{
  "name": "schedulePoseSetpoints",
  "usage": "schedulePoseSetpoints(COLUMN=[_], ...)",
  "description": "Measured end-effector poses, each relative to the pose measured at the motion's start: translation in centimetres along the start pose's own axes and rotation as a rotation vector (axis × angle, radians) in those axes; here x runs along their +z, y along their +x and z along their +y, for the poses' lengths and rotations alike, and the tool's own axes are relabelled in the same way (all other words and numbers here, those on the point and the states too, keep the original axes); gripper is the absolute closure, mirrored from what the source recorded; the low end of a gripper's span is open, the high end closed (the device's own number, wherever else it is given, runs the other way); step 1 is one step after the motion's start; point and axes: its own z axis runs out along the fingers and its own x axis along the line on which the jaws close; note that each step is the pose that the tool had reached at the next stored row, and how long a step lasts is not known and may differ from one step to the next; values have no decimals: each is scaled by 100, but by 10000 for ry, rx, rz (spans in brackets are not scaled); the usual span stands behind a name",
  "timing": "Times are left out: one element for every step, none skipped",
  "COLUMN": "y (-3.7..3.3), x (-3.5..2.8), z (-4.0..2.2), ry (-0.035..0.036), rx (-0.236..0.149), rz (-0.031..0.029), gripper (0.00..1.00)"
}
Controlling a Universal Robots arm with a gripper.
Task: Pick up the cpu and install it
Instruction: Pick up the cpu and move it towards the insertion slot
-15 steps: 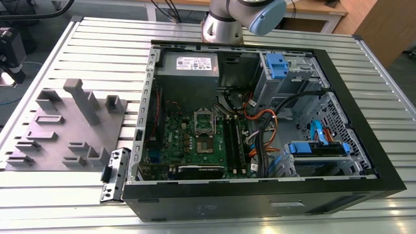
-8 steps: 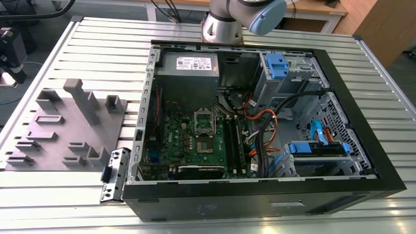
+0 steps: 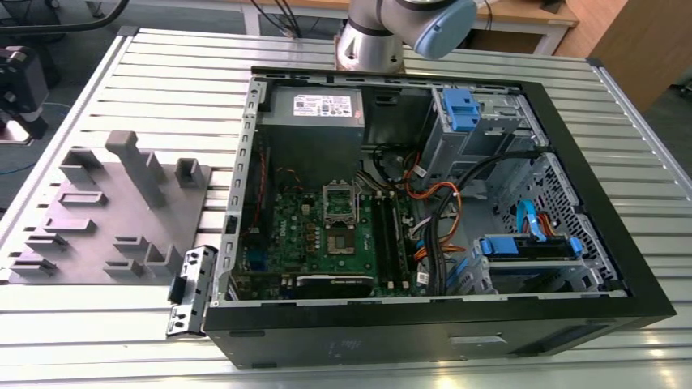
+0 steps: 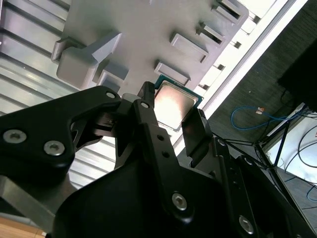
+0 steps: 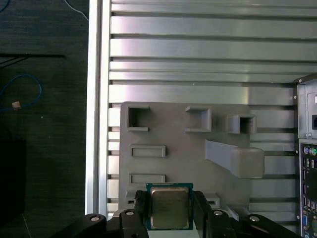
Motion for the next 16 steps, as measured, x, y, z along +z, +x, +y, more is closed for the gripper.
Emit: schedulePoseSetpoints(y=[-5, -10, -14, -20, -29, -39, -50, -61, -72, -80, -79, -79, -79, -80, -81, -81], x=[0, 0, 0, 0, 0, 1, 1, 1, 2, 2, 2, 2, 1, -6, -15, -25], z=[0, 0, 0, 0, 0, 0, 0, 0, 0, 1, 1, 1, 1, 1, 1, 2], ry=[1, 1, 0, 0, 1, 0, 1, 0, 0, 0, 0, 0, 0, 0, 0, 0], rx=[0, 0, 0, 0, -1, -1, 0, 0, -1, -1, 0, 1, 1, 1, 0, 0], rz=[1, 1, 0, 1, 0, 0, 1, 0, 0, -1, -1, 0, 0, 2, 2, 1], gripper=[53, 53, 53, 53, 53, 53, 53, 53, 53, 53, 53, 53, 53, 53, 53, 53])
